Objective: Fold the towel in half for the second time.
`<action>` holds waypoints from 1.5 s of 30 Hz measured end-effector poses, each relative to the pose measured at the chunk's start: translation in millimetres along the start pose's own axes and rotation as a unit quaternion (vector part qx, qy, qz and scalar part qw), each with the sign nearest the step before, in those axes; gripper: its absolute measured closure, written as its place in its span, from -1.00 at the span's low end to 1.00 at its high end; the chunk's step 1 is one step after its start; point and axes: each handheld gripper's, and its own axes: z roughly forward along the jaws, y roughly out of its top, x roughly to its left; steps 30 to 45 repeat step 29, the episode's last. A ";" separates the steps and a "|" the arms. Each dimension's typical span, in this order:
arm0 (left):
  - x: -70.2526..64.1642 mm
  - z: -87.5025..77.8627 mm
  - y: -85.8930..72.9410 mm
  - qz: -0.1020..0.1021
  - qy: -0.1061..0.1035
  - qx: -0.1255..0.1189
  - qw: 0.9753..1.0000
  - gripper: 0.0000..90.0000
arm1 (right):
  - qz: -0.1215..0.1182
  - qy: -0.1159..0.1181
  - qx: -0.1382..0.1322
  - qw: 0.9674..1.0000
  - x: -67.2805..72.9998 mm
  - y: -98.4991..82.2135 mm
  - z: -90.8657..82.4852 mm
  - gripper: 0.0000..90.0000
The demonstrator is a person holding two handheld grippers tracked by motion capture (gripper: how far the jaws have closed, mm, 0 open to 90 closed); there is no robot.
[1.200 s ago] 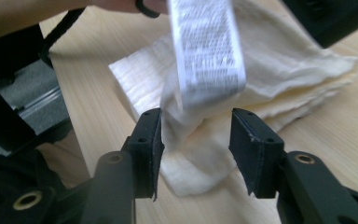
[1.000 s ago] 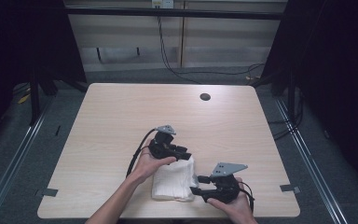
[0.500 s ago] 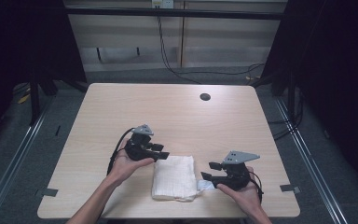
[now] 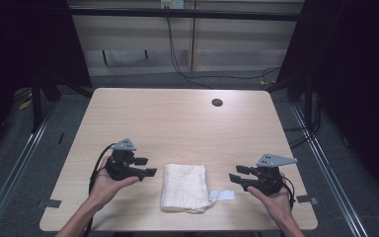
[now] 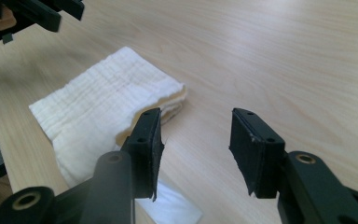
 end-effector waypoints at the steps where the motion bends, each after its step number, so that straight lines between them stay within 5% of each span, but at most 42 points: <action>1: 1.2 -3.3 -3.5 -0.005 0.009 -0.002 1.000 -0.18 | -0.001 -0.003 0.001 1.000 -0.9 -2.6 -2.5 0.14; 10: 1.4 -26.0 -33.0 -0.009 0.022 -0.016 1.000 -0.37 | 0.032 -0.033 -0.020 0.999 -18.9 -18.3 -30.9 0.03; 15: -2.6 -35.9 -56.6 -0.008 0.047 -0.009 0.999 -0.36 | 0.048 -0.048 -0.048 0.997 -29.7 -24.1 -42.0 -0.01; 20: 4.3 -46.0 -78.3 -0.040 0.053 -0.030 0.997 -0.56 | 0.050 -0.068 -0.056 0.995 -32.1 -32.8 -45.1 -0.05; 24: 11.7 -52.1 -79.7 -0.059 0.048 -0.054 0.996 -0.64 | 0.056 -0.065 -0.050 0.995 -35.3 -36.6 -41.2 -0.07; 27: 15.5 -57.0 -82.7 -0.046 0.043 -0.068 0.996 -0.65 | 0.056 -0.067 -0.049 0.995 -36.3 -36.9 -38.7 -0.09; 45: 19.7 -56.5 -85.4 -0.049 0.055 -0.066 0.995 -0.65 | 0.056 -0.066 -0.048 0.995 -36.2 -37.2 -36.4 -0.10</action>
